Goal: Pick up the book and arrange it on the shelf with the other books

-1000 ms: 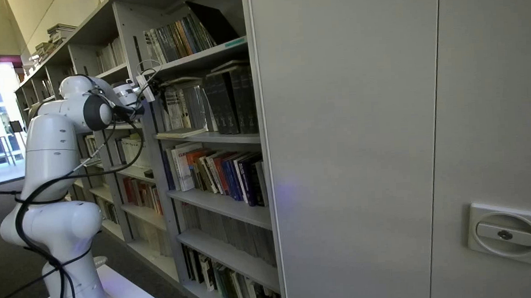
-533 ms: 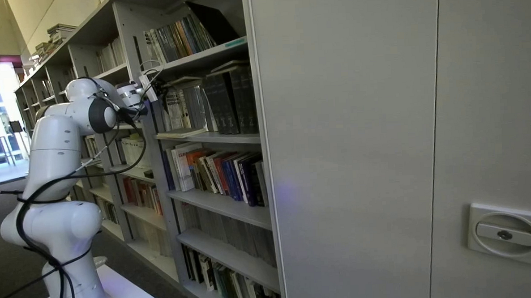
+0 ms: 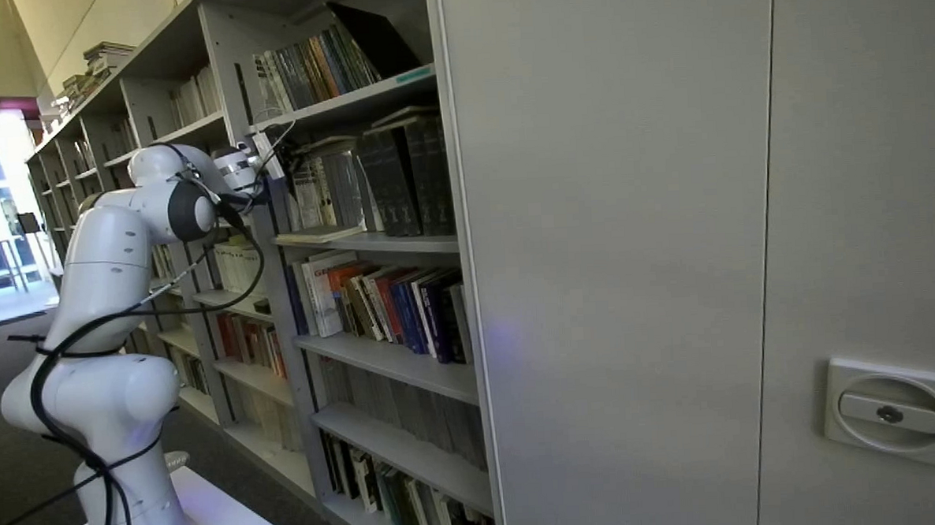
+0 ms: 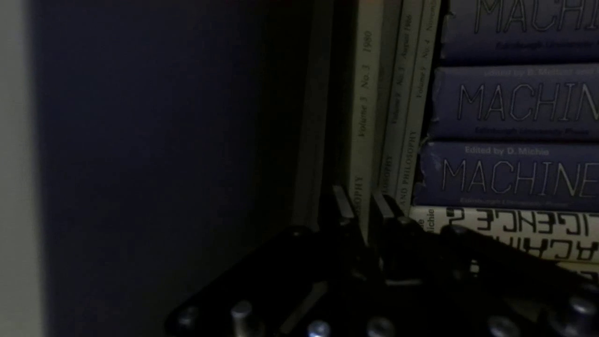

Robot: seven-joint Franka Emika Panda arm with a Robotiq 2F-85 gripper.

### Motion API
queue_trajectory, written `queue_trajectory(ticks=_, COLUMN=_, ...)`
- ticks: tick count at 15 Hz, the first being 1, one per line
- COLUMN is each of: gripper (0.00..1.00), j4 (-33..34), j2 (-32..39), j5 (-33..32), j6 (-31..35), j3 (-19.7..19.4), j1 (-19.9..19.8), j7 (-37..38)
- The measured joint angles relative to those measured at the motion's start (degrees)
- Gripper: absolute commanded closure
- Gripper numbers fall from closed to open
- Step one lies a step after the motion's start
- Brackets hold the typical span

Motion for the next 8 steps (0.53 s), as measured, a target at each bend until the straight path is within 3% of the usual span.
queue_trajectory(ticks=5, gripper=0.97, j4=3.03, j2=1.75, j5=1.11, j6=0.50, j3=-0.16, j1=-0.37, j7=-2.04)
queue_trajectory(ticks=6, gripper=0.63, j4=3.61, j2=2.05, j5=1.48, j6=0.81, j3=-0.25, j1=-0.41, j7=-2.42)
queue_trajectory(ticks=8, gripper=0.57, j4=4.83, j2=2.71, j5=2.11, j6=1.15, j3=-0.35, j1=-0.41, j7=-3.14)
